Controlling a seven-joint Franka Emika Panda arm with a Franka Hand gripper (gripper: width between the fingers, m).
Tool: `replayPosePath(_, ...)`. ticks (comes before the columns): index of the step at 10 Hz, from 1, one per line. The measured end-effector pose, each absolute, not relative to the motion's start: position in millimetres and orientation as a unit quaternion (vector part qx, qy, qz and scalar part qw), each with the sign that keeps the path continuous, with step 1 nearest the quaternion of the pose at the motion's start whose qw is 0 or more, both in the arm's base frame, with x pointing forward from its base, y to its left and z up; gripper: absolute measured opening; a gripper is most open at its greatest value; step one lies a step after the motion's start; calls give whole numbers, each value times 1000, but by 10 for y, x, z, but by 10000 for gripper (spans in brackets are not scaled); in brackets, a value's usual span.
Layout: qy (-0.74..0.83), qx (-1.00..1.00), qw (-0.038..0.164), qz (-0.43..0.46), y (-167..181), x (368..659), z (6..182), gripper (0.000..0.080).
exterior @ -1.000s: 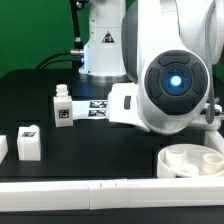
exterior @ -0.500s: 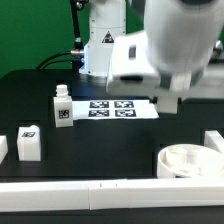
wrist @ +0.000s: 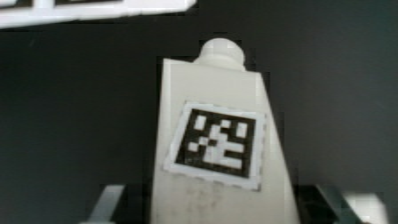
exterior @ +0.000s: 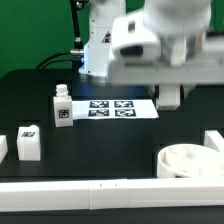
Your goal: Assemble stool
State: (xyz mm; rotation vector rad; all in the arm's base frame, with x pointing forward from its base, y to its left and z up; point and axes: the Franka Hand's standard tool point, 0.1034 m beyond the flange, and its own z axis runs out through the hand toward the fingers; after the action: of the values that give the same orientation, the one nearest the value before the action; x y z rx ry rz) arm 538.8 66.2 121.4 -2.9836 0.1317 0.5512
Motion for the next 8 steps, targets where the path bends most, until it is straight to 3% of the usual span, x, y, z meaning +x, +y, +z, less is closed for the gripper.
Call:
replayPosePath(3,44,-993,48,96,688,5365,1148,323)
replayPosePath(7,-22,-997,28,-72,827,5990,1393,323)
replayPosePath(8,-14,-993,30,-111,814,5950,1341,323)
